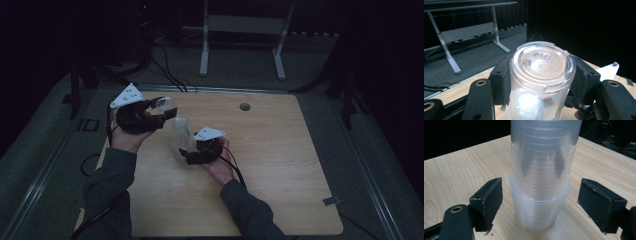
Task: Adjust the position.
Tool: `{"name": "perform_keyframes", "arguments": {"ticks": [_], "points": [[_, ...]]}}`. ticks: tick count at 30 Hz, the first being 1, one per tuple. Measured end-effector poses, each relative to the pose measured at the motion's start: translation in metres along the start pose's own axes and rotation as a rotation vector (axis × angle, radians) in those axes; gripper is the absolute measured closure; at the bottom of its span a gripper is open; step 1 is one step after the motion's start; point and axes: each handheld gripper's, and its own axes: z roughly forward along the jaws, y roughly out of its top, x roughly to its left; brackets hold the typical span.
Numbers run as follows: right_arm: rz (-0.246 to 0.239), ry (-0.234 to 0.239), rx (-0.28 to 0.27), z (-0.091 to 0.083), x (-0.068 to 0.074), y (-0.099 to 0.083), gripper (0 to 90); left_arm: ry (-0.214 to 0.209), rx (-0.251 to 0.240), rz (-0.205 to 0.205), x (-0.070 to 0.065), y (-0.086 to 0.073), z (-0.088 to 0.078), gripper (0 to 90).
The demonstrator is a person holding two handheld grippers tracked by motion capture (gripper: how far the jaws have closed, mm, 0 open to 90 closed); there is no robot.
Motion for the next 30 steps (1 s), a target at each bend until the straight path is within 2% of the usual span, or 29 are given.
{"name": "perform_keyframes", "arguments": {"ticks": [11, 16, 30], "points": [[-0.025, 0.001, -0.003, -0.011, 0.002, -0.001, 18.8, -0.007, -0.009, -0.006, -0.002, -0.005, -0.008, 41.5], [-0.060, 0.013, 0.012, -0.016, 0.006, -0.002, 18.9, -0.009, -0.005, -0.011, -0.001, -0.009, -0.011, 41.5], [-0.068, 0.025, 0.001, -0.027, 0.009, -0.006, 19.5, -0.013, -0.010, -0.025, -0.001, -0.018, -0.023, 41.5]]}}
